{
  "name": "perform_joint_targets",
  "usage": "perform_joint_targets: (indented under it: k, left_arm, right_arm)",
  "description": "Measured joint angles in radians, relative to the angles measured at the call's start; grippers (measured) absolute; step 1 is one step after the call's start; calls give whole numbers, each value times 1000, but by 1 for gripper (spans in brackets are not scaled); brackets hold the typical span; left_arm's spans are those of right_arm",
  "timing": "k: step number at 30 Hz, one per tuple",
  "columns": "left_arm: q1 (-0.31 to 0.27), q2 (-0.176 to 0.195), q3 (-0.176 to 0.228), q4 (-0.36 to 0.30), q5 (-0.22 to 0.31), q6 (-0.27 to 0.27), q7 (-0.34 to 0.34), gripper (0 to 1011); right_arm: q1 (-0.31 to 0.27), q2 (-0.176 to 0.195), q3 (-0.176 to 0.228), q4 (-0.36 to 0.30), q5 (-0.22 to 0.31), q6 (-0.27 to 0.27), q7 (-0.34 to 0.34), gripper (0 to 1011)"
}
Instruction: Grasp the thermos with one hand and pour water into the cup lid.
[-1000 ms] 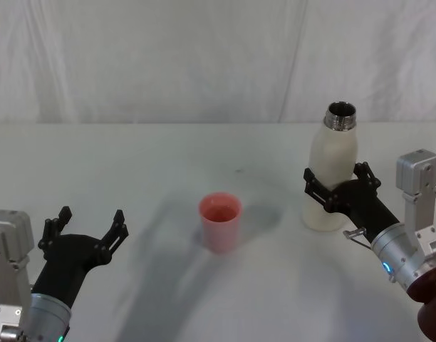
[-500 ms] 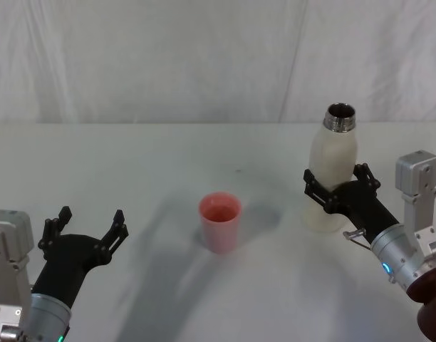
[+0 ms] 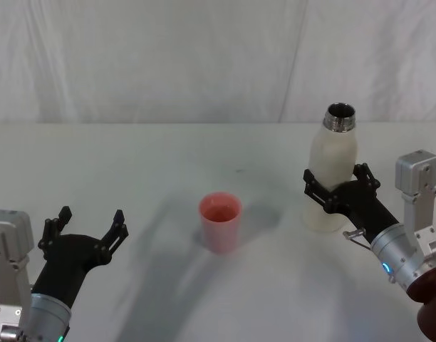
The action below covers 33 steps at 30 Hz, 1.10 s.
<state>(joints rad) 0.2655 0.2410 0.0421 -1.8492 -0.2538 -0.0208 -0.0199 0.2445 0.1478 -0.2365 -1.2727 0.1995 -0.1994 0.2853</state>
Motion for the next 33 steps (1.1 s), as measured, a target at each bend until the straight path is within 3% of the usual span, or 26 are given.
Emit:
perform_joint_targets:
  k: [7,11,33]
  left_arm:
    - [0,0,0,0,0,0,0,1001]
    - [0,0,0,0,0,0,0,1001]
    - [0,0,0,0,0,0,0,1001]
  right_arm:
    - [0,0,0,0,0,0,0,950]
    - [0,0,0,0,0,0,0,1001]
    - [-10,0,5,-14,16,2,6,1000]
